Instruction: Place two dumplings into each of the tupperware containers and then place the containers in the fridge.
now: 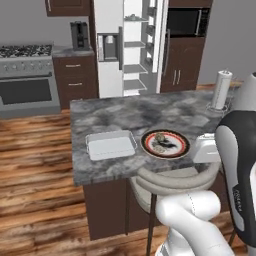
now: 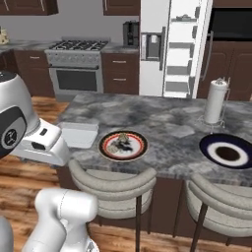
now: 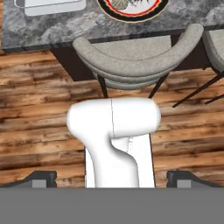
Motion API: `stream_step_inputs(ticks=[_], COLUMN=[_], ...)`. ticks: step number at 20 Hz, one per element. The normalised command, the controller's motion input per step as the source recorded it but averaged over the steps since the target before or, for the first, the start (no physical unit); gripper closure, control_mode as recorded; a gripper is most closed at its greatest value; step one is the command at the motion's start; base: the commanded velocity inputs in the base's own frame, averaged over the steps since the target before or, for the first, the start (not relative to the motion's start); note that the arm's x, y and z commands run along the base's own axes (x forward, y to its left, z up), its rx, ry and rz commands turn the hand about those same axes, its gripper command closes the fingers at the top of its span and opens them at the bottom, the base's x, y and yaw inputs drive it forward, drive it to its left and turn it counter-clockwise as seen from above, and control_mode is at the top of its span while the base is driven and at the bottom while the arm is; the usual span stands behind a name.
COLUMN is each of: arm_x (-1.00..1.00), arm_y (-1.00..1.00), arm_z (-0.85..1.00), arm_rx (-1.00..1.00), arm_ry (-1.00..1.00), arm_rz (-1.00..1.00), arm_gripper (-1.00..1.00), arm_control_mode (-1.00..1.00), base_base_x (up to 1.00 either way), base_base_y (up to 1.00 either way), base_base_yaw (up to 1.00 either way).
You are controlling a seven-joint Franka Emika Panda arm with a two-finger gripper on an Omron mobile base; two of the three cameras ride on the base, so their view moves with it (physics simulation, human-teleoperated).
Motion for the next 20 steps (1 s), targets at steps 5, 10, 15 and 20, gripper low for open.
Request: stream_step_inputs(ticks=[5,10,15,20], arm_x=[0.0,0.0,0.98,1.0], arm_y=[0.0,0.0,-0.19,-0.23], arm_z=[0.0,0.0,-0.17,-0.57], arm_rx=[0.0,0.0,0.02,0.03], arm_ry=[0.0,0.0,0.03,0.01], arm_rz=[0.0,0.0,0.01,0.03], arm_gripper=[-1.0,-1.0,-1.0,-1.0], arm_control_mode=[1.0,1.0,-1.0,-1.0], base_base_x=[0.59,0.53,0.0,0.0], base_base_y=[0.05,0.01,0.0,0.0], base_base_yaw=[-0.02,0.0,0.0,0.0])
